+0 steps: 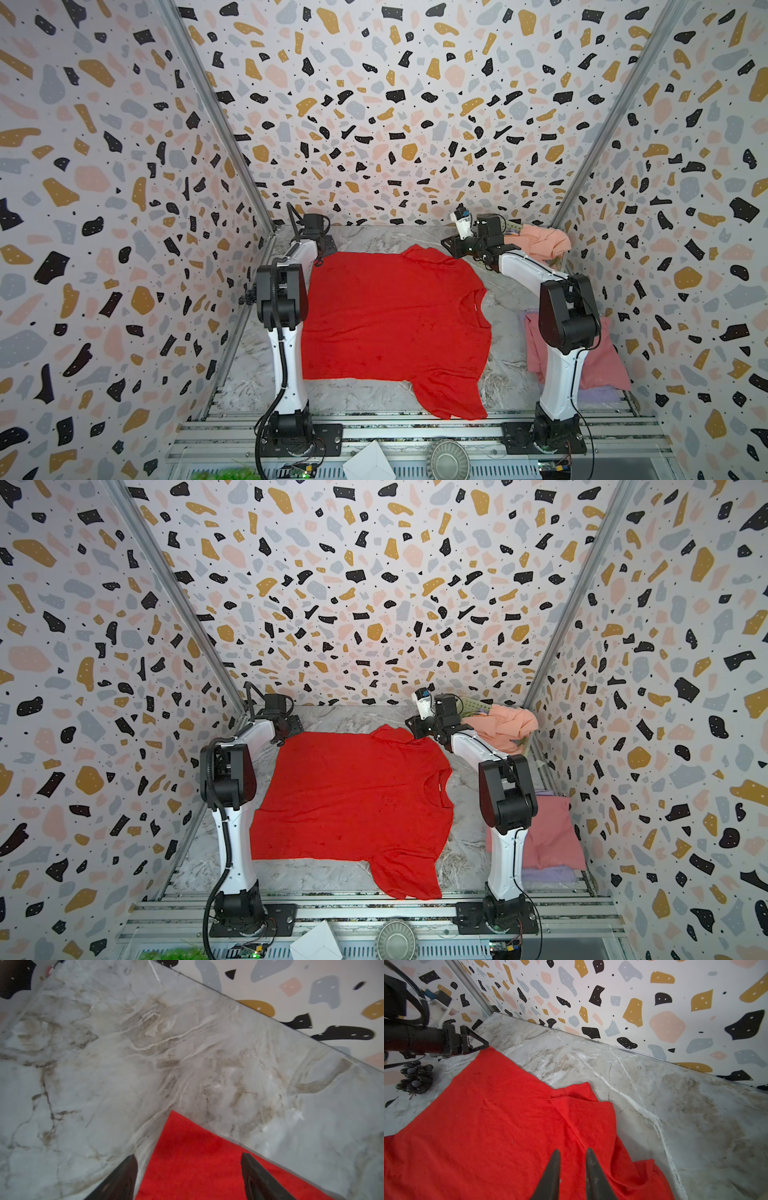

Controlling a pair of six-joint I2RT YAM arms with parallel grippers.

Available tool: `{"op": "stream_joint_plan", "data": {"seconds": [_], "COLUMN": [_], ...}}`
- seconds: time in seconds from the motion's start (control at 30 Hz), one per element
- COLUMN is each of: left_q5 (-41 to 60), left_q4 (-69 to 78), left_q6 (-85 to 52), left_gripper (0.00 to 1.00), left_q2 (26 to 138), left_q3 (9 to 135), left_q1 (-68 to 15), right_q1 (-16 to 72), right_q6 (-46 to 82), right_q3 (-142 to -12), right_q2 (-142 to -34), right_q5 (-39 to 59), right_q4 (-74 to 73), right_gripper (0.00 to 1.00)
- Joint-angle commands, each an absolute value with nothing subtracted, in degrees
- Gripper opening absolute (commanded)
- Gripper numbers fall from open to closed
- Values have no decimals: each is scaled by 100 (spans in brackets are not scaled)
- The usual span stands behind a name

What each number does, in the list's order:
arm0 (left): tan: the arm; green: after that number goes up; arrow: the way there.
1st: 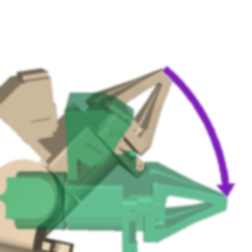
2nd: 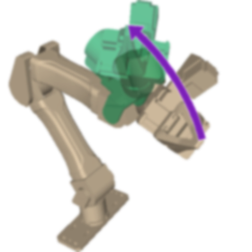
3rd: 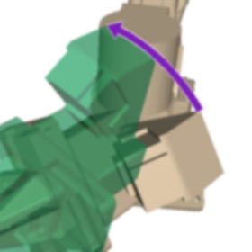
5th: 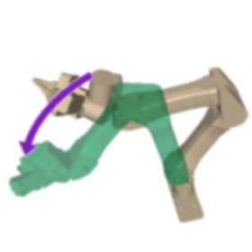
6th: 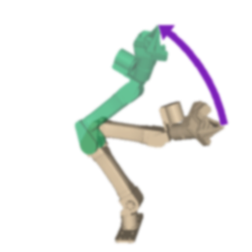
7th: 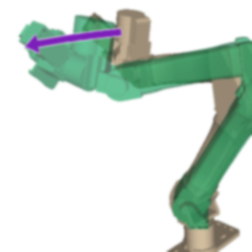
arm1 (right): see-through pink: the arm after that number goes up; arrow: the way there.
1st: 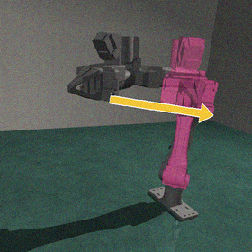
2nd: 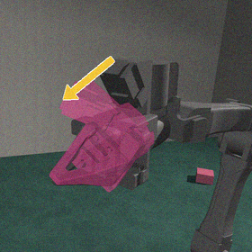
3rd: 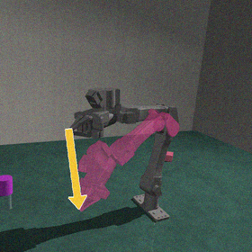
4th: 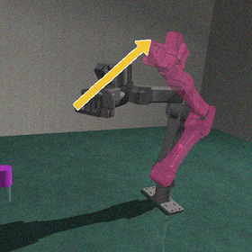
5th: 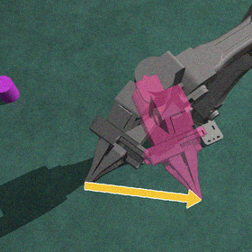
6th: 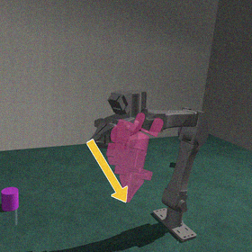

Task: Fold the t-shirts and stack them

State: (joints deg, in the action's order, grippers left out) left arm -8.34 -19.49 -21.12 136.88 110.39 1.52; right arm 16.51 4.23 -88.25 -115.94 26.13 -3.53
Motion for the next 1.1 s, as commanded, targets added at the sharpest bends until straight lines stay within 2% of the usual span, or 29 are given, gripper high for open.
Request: {"op": "stream_joint_plan", "data": {"seconds": [0.0,0.17,0.27,0.37,0.5,0.6,0.7,0.93,1.0,1.07], "left_q5": [-1208,-1141,-1007,-769,-609,-460,-430,-390,-361,-338], "left_q4": [-2300,-2452,-2547,-2422,-2199,-1920,-1678,-1599,-1586,-1584], "left_q6": [-2007,-2149,-2153,-2158,-2118,-2118,-2119,-2075,-2097,-2114], "left_gripper": [78,73,65,47,17,4,0,0,0,0], "left_q2": [14015,14447,14602,14610,14442,14174,13888,13662,13661,13665], "left_q3": [11542,12005,12168,12055,11741,11321,10916,10687,10688,10688], "left_q1": [202,281,288,281,281,281,281,281,282,281], "right_q1": [1692,1722,1744,1784,1824,1819,1819,1837,1840,1853], "right_q6": [512,640,702,756,727,627,506,401,336,280], "right_q3": [-8992,-9005,-9147,-9374,-9675,-10014,-10457,-10390,-10383,-10322], "right_q2": [-11651,-11780,-11965,-12210,-12563,-12886,-13166,-13174,-13174,-13163], "right_q5": [2567,2517,2359,1993,1626,1525,1516,1223,1242,1335], "right_q4": [-463,-585,-538,-368,-186,100,625,1006,1097,1074], "right_gripper": [33,42,56,59,62,61,61,60,58,50]}}
